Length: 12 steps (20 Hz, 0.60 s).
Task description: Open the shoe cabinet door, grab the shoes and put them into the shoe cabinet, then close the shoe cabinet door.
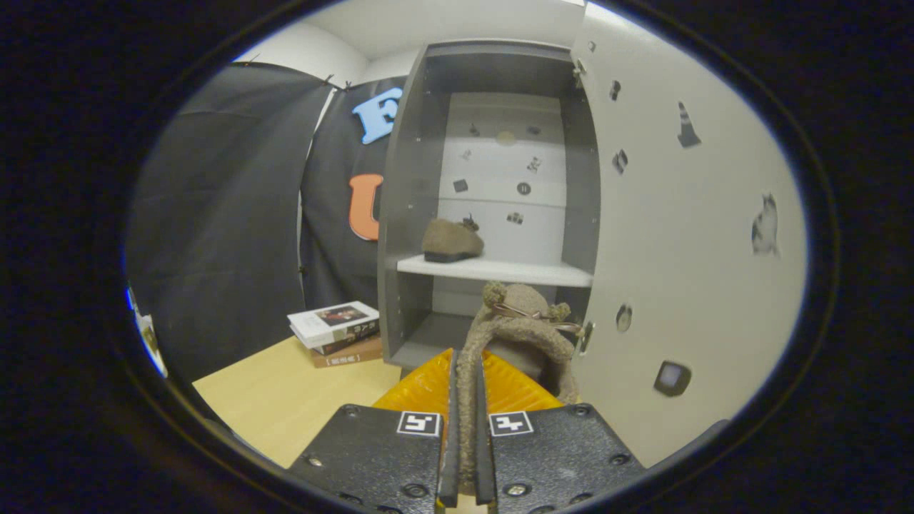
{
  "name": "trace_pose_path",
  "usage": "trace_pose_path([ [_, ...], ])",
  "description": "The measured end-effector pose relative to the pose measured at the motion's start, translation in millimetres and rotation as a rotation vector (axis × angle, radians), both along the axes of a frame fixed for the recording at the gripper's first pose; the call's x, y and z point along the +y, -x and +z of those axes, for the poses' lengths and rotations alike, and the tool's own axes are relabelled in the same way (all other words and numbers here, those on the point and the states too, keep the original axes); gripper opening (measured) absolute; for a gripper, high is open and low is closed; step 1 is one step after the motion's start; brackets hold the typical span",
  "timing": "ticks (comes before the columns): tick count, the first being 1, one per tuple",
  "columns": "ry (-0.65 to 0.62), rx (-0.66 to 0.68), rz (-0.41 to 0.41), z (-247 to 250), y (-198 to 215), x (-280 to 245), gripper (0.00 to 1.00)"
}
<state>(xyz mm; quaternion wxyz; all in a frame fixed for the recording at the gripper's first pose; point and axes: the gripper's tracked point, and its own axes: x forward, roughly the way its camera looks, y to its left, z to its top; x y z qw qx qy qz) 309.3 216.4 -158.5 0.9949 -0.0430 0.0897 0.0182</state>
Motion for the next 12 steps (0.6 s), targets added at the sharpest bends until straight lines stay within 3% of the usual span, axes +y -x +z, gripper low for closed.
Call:
trace_pose_path([
  [6, -0.013, -0.04, 0.034, 117.4, 1.8, 0.3, 0.12],
  [12, 0.052, -0.127, -0.018, 221.5, -22.4, -0.4, 0.12],
])
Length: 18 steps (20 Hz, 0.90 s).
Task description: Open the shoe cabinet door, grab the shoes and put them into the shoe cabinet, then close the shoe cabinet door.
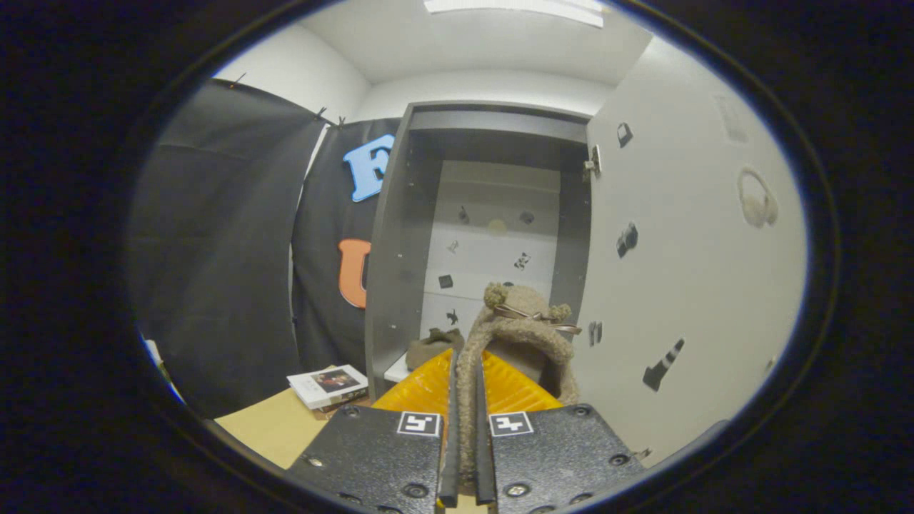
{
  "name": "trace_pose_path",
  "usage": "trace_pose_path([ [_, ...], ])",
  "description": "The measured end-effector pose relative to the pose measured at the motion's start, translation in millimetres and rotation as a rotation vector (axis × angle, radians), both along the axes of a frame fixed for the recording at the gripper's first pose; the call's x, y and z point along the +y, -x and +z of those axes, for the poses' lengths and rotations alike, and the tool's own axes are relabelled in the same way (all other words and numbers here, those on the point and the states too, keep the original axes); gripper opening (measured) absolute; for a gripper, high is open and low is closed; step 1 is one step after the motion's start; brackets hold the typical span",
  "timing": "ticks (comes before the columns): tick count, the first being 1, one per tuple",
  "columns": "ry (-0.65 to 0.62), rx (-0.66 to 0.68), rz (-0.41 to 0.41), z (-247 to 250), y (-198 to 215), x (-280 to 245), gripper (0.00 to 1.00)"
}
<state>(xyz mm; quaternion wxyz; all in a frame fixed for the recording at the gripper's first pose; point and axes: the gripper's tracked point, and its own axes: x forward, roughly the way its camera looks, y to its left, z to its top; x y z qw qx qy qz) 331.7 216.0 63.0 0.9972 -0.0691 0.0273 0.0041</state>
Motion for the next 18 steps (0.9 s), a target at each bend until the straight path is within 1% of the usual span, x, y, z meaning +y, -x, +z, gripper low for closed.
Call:
trace_pose_path([
  [2, 0.037, -0.017, -0.013, 23.3, -22.1, 2.0, 0.12],
  [4, 0.064, -0.032, -0.031, 36.1, -46.2, 2.3, 0.12],
  [8, 0.1, -0.028, -0.067, 42.6, -90.6, -4.5, 0.12],
  [12, 0.125, 0.03, -0.106, 12.5, -150.6, -23.3, 0.12],
  [18, 0.146, 0.158, -0.137, -63.2, -231.9, -52.6, 0.13],
])
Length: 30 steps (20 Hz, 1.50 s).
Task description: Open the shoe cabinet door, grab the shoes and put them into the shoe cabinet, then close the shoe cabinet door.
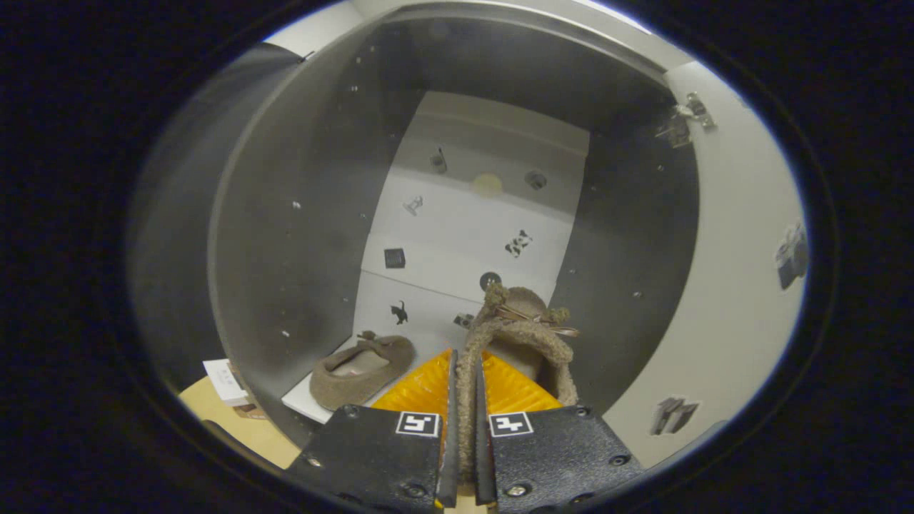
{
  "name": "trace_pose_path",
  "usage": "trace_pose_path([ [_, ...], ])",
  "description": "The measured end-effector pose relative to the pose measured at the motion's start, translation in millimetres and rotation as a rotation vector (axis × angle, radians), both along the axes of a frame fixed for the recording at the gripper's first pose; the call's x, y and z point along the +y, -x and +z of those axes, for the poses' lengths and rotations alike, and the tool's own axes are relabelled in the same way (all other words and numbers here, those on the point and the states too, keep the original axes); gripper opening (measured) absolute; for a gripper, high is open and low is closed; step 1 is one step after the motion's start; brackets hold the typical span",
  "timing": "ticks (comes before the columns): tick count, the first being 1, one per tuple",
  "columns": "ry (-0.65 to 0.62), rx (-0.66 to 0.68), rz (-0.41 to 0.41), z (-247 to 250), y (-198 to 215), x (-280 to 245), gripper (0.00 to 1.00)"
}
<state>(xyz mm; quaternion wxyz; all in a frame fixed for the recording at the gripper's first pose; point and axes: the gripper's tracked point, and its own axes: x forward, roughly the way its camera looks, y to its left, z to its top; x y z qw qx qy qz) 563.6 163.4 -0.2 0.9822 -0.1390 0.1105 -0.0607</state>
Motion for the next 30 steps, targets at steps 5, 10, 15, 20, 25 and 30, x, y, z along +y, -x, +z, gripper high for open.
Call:
trace_pose_path([
  [5, 0.031, 0.085, 0.026, -63.1, -49.6, -10.2, 0.13],
  [10, 0.011, 0.142, 0.042, -103.1, -82.4, -17.1, 0.13],
  [15, -0.16, 0.178, 0.11, -124.0, -97.1, -1.5, 0.14],
  [20, -0.233, 0.222, 0.059, -126.5, -101.0, -5.0, 0.2],
  [25, -0.208, 0.162, 0.03, -101.7, -84.4, -8.7, 0.48],
  [30, -0.148, 0.116, -0.039, -74.1, -42.1, -7.9, 0.79],
])
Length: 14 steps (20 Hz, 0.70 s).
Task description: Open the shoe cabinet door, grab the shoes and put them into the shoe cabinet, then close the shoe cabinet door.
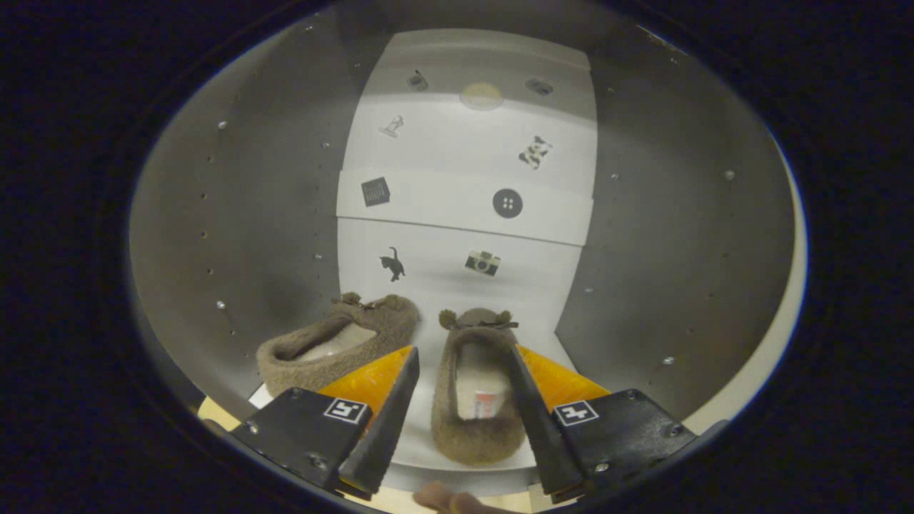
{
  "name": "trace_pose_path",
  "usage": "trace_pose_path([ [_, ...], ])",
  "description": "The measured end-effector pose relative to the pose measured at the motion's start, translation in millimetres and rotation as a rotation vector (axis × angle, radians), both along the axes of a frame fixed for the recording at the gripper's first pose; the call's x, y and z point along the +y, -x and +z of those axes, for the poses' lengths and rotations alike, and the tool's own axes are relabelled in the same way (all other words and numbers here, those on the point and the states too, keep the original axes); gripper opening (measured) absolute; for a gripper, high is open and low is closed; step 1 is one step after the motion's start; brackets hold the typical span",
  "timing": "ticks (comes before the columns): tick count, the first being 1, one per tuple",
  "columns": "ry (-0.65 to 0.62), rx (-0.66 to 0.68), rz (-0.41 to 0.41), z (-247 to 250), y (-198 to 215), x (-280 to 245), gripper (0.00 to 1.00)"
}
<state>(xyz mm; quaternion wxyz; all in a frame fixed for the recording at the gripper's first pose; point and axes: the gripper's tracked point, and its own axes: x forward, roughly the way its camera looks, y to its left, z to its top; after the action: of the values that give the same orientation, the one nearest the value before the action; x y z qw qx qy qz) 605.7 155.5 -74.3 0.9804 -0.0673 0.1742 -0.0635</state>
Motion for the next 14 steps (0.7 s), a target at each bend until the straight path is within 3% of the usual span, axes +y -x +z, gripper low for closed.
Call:
trace_pose_path([
  [3, -0.045, -0.029, 0.05, 21.5, 44.3, 26.0, 0.85],
  [6, -0.089, -0.065, 0.081, 47.7, 100.9, 46.4, 0.85],
  [8, -0.114, -0.07, 0.119, 58.2, 142.6, 64.1, 1.0],
  [10, -0.085, -0.077, 0.153, 70.1, 187.2, 76.7, 1.0],
  [14, -0.027, -0.126, 0.143, 93.0, 279.9, 78.7, 1.0],
])
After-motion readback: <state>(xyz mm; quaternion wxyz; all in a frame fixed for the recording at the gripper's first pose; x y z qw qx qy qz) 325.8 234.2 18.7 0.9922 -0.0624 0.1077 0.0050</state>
